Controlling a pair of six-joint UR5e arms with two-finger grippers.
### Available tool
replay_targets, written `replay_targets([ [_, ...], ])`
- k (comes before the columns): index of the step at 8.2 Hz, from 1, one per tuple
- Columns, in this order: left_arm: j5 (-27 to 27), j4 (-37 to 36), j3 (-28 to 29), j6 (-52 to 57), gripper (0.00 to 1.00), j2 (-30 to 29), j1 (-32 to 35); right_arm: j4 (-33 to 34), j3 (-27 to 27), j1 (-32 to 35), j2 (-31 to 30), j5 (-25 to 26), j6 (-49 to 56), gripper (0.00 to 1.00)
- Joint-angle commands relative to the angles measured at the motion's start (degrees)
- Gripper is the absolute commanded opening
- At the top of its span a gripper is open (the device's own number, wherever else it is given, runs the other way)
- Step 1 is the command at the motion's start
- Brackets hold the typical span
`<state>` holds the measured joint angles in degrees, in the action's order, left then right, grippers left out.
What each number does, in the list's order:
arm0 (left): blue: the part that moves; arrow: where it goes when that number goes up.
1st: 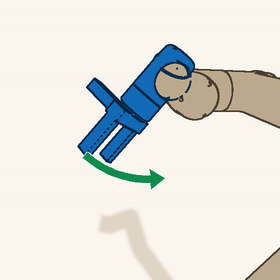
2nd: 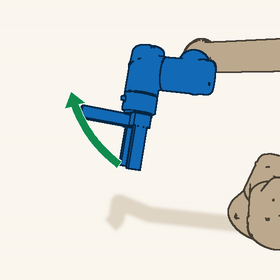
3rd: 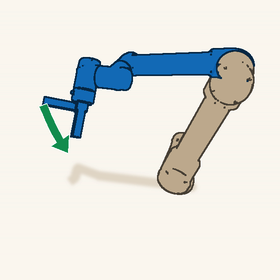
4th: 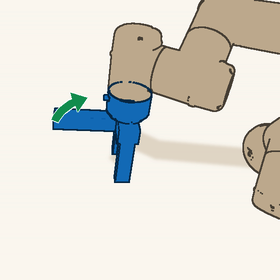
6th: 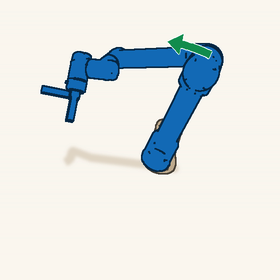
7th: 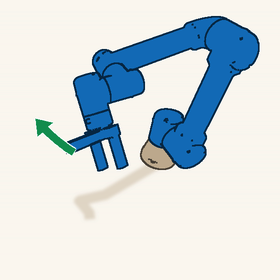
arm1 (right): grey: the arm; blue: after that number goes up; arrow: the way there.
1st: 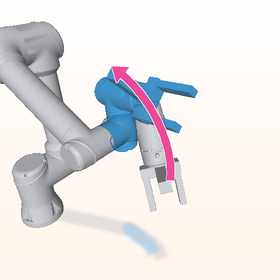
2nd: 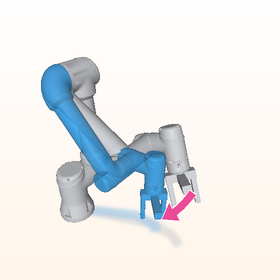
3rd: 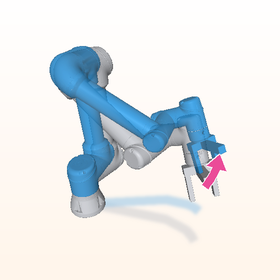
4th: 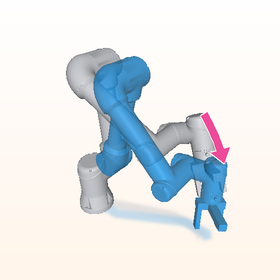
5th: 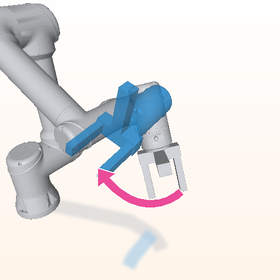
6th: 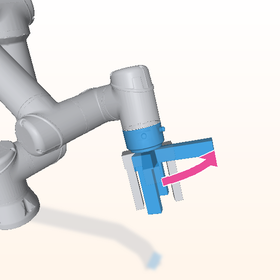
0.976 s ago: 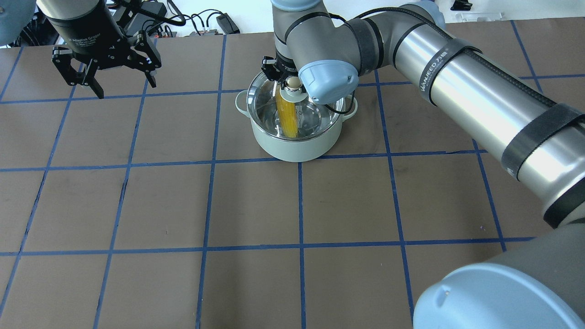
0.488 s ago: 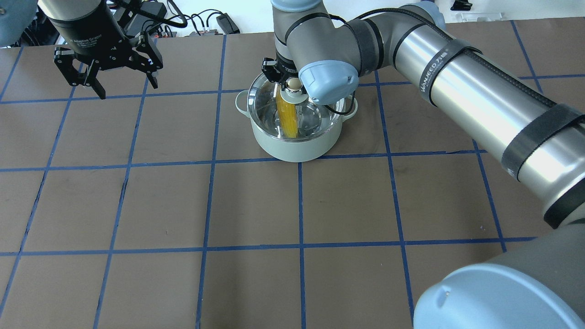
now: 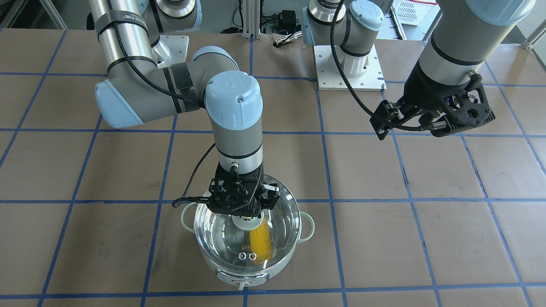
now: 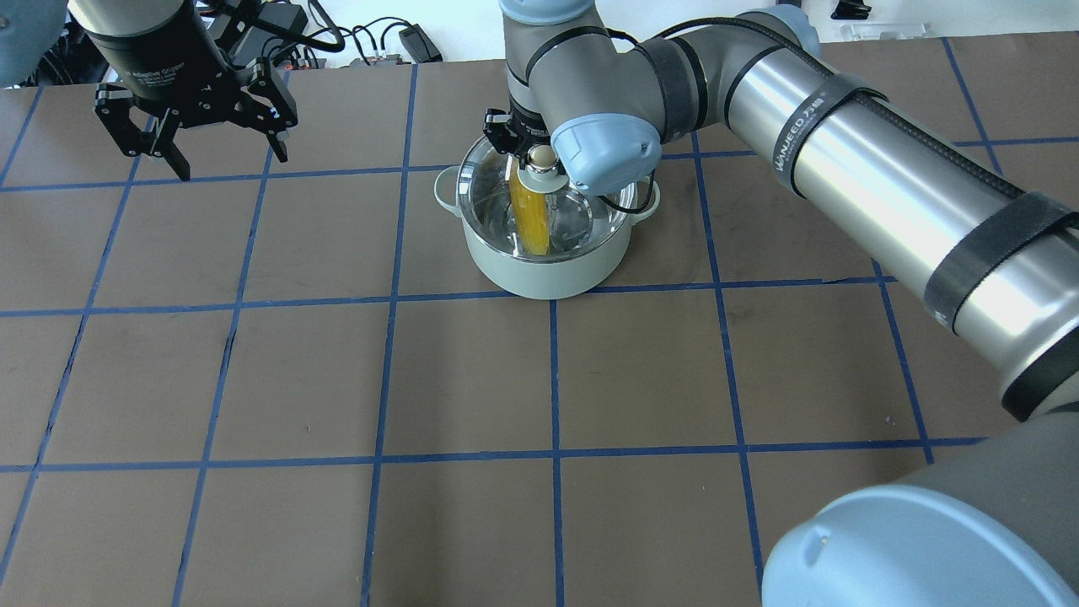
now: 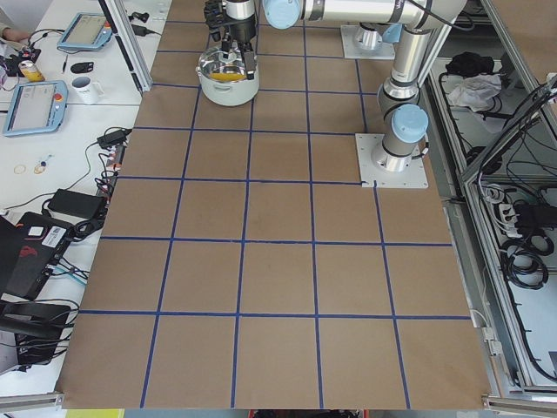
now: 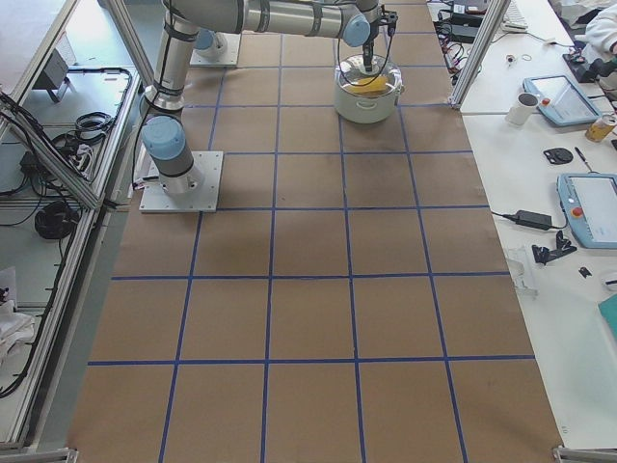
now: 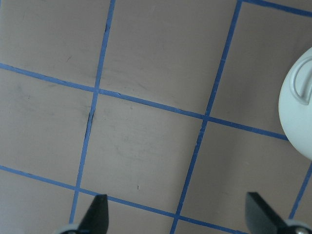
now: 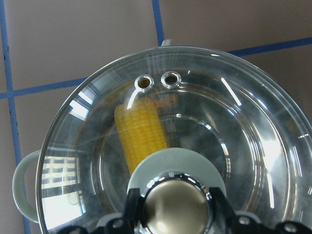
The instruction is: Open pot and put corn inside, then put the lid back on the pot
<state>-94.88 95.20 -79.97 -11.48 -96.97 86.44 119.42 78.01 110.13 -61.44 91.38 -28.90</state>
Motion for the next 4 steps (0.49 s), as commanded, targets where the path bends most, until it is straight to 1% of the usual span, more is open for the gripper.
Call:
replay_targets([
  [1, 0.2, 0.0, 0.1, 0.0, 1.00, 1.0, 0.0, -0.1, 0.0, 0.0, -0.1, 0.6, -0.2, 1.00],
  [3, 0.0, 0.0, -0.2, 0.0, 1.00, 0.5, 0.0, -0.1, 0.0, -0.1, -0.5, 0.5, 0.2, 1.00],
  [4, 0.0, 0.0, -0.1, 0.0, 1.00, 0.5, 0.0, -0.6, 0.3, -0.1, -2.3, 0.2, 0.3, 1.00],
])
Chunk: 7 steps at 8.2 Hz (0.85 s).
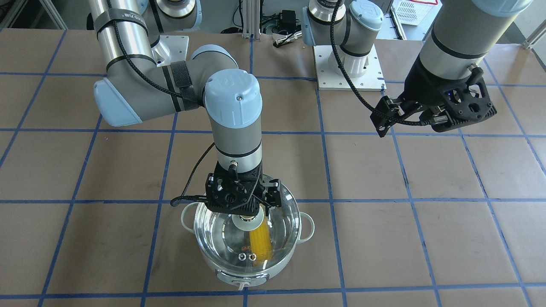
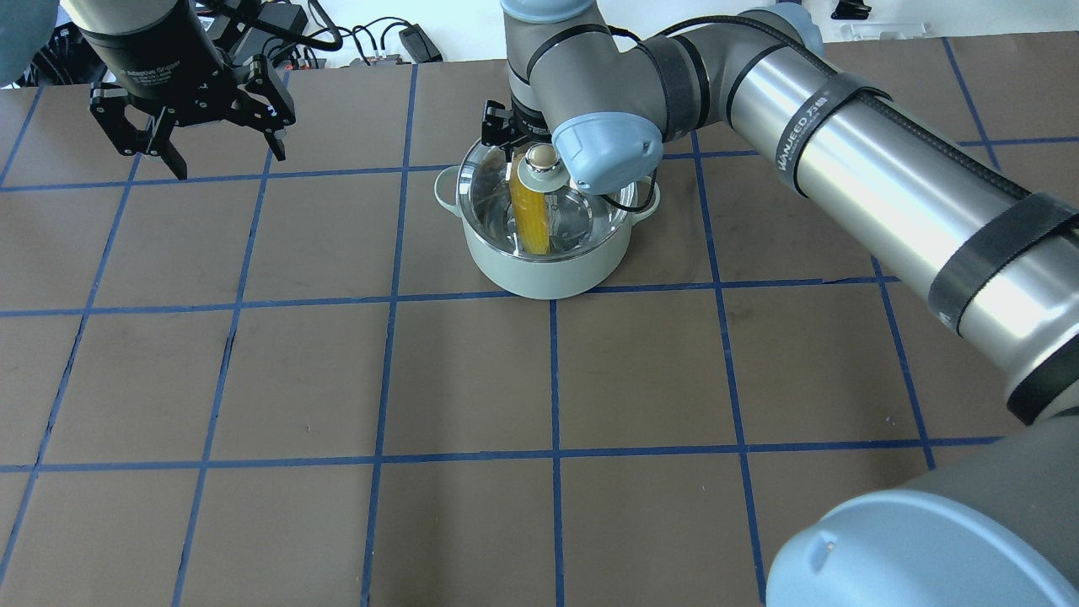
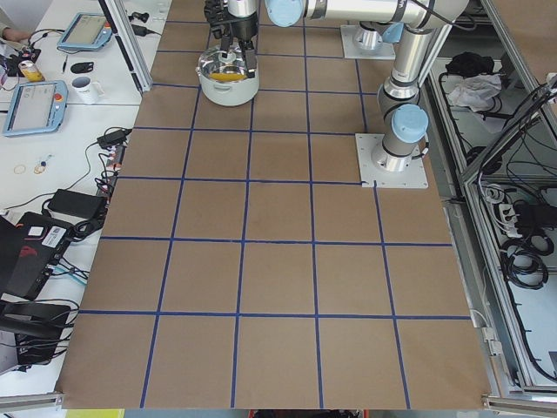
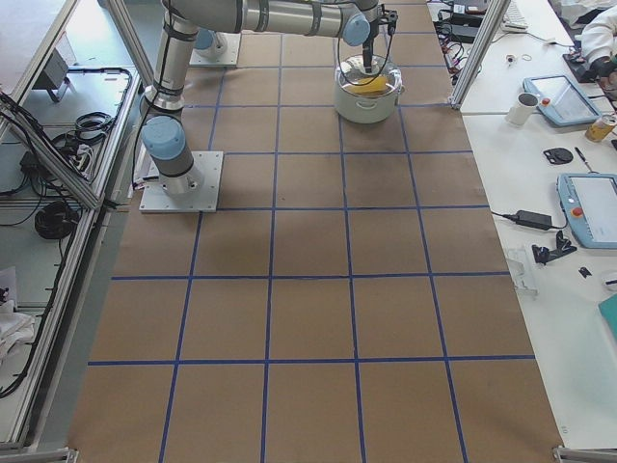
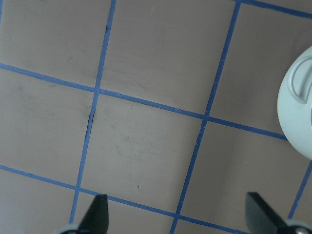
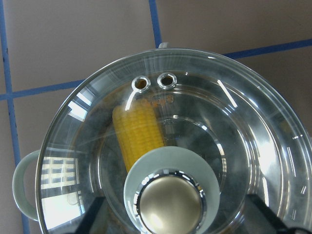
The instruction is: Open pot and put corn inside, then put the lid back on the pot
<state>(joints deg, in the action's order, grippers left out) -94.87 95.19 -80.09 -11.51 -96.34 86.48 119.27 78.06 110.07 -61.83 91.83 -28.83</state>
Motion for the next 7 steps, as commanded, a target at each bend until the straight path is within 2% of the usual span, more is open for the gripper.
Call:
replay_targets([
  [1, 0.0, 0.0, -0.1, 0.0, 1.00, -0.5, 0.0, -1.6, 1.9, -0.6, -5.2, 0.0, 1.0, 1.00],
  [2, -0.1, 0.1, 0.0, 0.0, 1.00, -0.6, 0.0, -2.1, 3.9, -2.0, -10.2, -0.5, 1.2, 1.00],
  [3, -0.1, 0.1, 0.0, 0.0, 1.00, -0.3, 0.0, -6.0, 5.3, -4.9, -14.8, -0.8, 2.1, 1.00],
  [5, 0.0, 0.1, 0.0, 0.0, 1.00, -0.3, 0.0, -20.4, 6.7, -9.0, -26.0, -1.5, 10.9, 1.00],
  [6, -0.1, 0.1, 0.0, 0.0, 1.00, -0.3, 0.0, -25.8, 7.0, -10.1, -29.3, -1.2, 11.5, 1.00],
  [7, -0.1, 0.1, 0.0, 0.0, 1.00, -0.7, 0.0, -28.3, 7.1, -12.2, -29.7, -1.4, 13.5, 1.00],
])
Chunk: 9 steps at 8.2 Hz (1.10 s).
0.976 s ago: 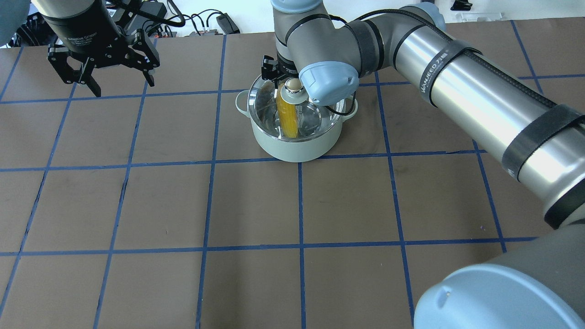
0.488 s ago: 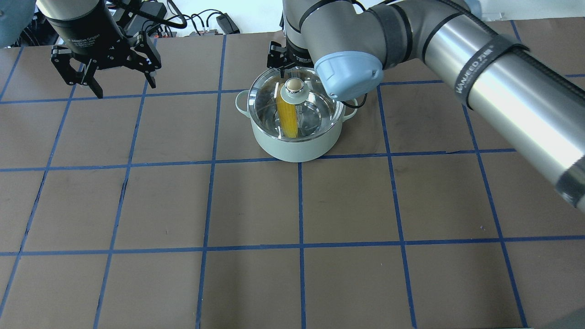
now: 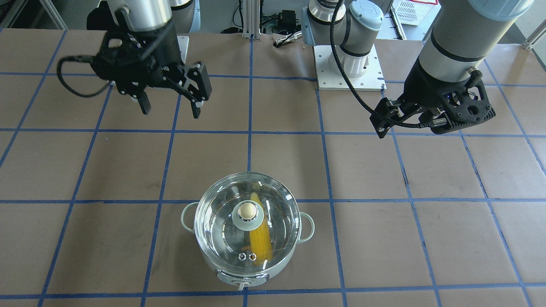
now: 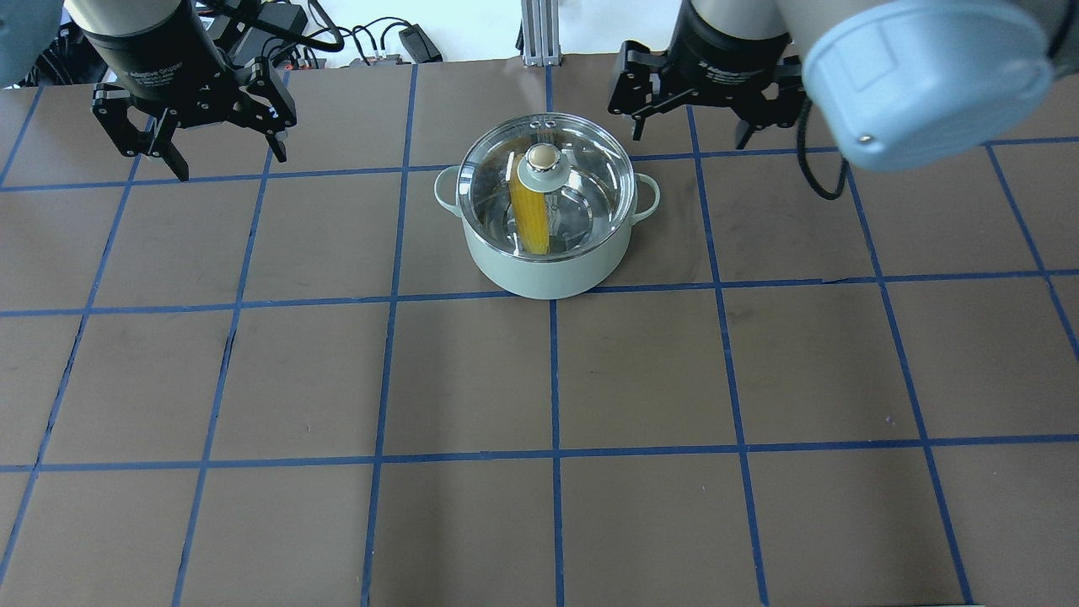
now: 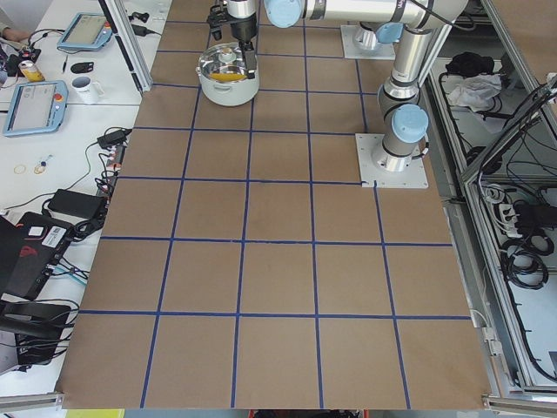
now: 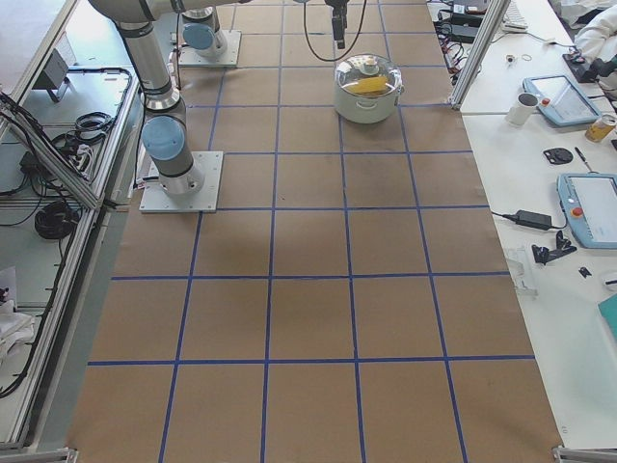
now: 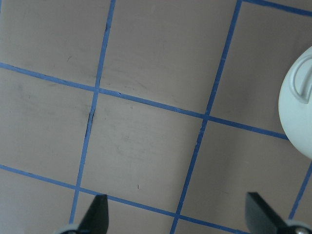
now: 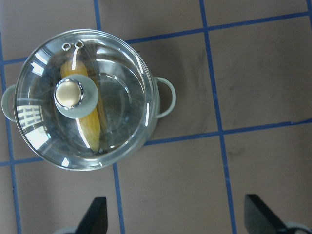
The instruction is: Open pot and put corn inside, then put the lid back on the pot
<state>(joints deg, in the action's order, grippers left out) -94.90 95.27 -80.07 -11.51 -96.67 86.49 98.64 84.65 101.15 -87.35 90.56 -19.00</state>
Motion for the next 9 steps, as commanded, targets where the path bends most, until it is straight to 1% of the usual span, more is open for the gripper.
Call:
replay_targets([
  [1, 0.0, 0.0, 0.0, 0.0, 1.00, -0.4, 0.0, -8.0, 0.5, -4.8, -4.6, -0.2, 9.3, 1.00],
  [3, 0.0, 0.0, 0.0, 0.0, 1.00, -0.4, 0.0, -8.2, 0.9, -4.8, -5.0, -0.2, 10.7, 1.00],
  [9, 0.2, 0.5, -0.2, -0.1, 1.00, -0.2, 0.1, -8.2, 1.0, -4.9, -4.9, -0.2, 10.6, 1.00],
])
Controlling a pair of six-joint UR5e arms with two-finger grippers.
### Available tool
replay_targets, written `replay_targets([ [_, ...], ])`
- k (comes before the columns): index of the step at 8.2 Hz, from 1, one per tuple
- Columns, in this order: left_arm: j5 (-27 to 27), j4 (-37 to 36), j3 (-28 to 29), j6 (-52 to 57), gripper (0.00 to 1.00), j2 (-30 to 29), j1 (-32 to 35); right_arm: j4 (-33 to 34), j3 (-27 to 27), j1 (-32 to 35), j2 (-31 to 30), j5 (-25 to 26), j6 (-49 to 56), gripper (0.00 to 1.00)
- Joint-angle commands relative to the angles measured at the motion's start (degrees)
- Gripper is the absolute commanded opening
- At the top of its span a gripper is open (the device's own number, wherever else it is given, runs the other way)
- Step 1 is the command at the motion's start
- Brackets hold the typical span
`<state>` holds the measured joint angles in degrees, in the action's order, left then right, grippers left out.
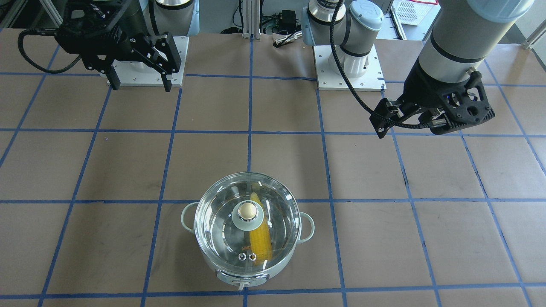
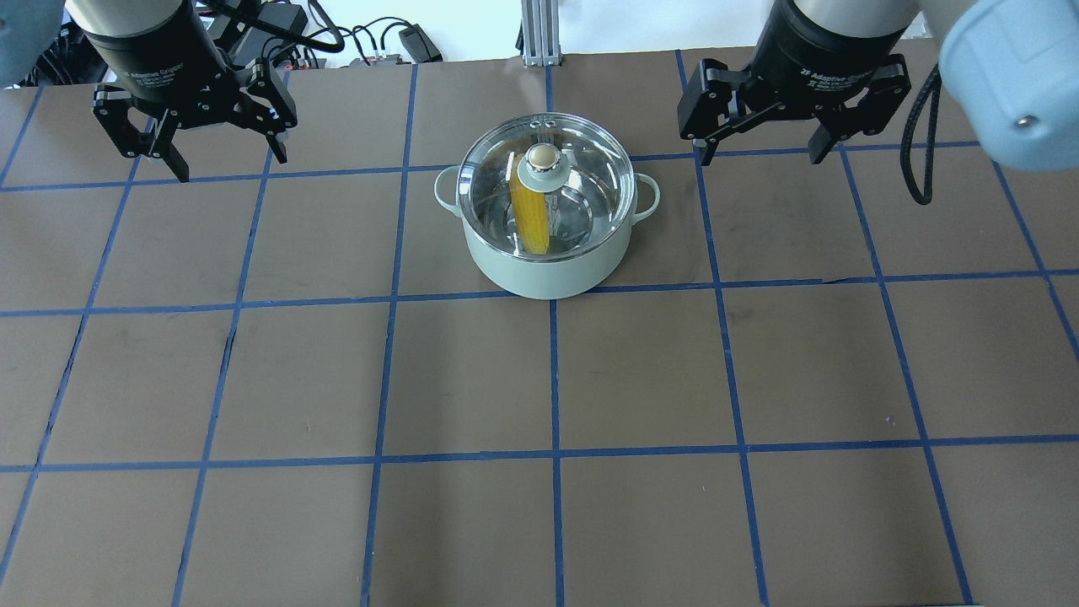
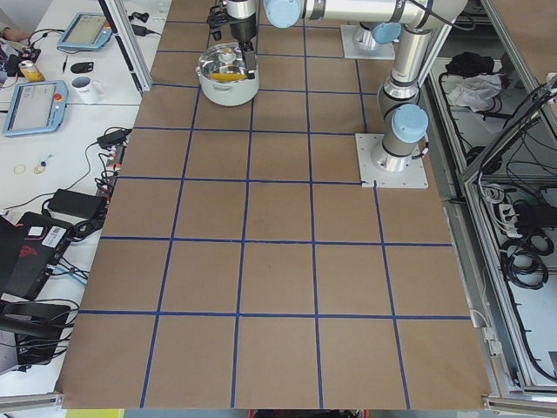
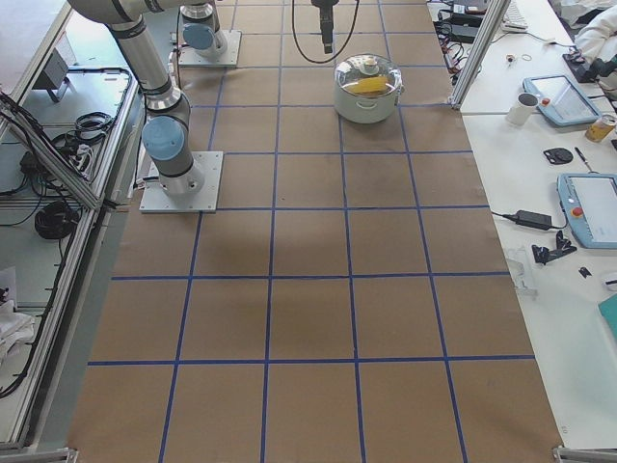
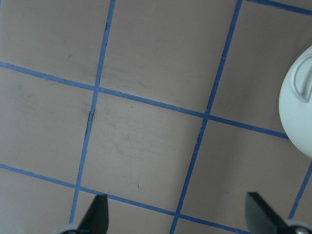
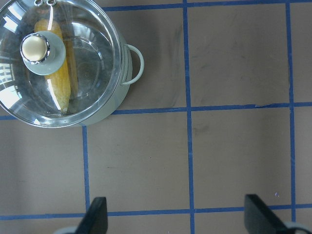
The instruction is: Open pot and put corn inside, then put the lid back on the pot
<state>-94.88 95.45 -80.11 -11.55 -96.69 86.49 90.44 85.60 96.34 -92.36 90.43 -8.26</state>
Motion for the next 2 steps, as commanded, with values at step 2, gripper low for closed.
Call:
replay_targets([
  [2, 0.7, 0.4, -0.1, 0.0, 1.00, -0.4, 0.4, 0.0, 0.1, -0.3, 0.1, -0.1, -0.2, 1.00],
])
